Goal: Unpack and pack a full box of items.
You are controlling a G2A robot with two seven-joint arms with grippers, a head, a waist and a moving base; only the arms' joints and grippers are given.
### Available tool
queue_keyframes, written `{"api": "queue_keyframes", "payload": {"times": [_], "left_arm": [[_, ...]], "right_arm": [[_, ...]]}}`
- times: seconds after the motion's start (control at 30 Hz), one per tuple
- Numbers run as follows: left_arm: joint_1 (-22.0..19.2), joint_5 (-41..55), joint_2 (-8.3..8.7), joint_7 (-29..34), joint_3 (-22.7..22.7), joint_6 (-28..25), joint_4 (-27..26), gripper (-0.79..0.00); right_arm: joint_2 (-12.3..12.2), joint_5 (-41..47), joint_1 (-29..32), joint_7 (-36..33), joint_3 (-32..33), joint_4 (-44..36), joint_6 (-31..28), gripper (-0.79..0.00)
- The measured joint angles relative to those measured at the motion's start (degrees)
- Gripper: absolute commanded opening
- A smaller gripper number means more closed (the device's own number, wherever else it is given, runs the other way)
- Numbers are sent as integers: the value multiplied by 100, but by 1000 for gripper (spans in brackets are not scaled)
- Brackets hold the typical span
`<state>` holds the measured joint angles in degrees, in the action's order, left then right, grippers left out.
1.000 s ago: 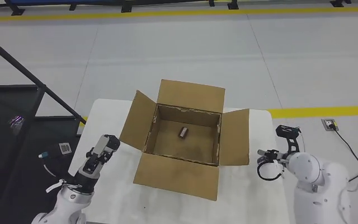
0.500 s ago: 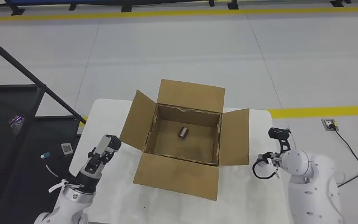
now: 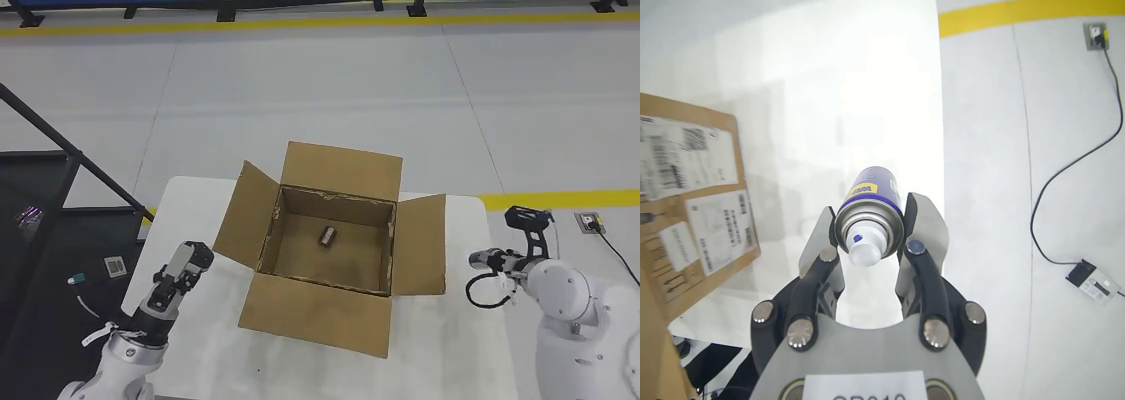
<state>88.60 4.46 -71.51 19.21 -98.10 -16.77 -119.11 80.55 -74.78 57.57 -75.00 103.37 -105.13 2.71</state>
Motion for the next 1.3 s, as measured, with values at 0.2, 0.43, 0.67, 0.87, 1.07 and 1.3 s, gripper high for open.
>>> {"api": "queue_keyframes", "payload": {"times": [0.2,0.43,0.67,0.87,1.07,1.3], "left_arm": [[38,-59,7,-145,-91,130,32,0],[164,3,-2,-442,-219,183,-8,0],[340,59,-13,-742,-402,208,-59,0],[458,170,-13,-726,-520,152,-121,0],[516,196,-11,-641,-542,118,-165,0],[519,229,-8,-576,-548,121,-174,0]], "right_arm": [[49,494,327,676,-278,-1870,638,-785],[80,322,137,975,-1637,-2468,691,-785],[213,-619,-728,631,-3656,-1083,735,-785],[495,-1081,-1727,328,-5064,946,1062,-785],[835,-1164,-2483,277,-5845,2745,1433,-785],[1143,-747,-2909,470,-6091,3994,1563,-680]]}}
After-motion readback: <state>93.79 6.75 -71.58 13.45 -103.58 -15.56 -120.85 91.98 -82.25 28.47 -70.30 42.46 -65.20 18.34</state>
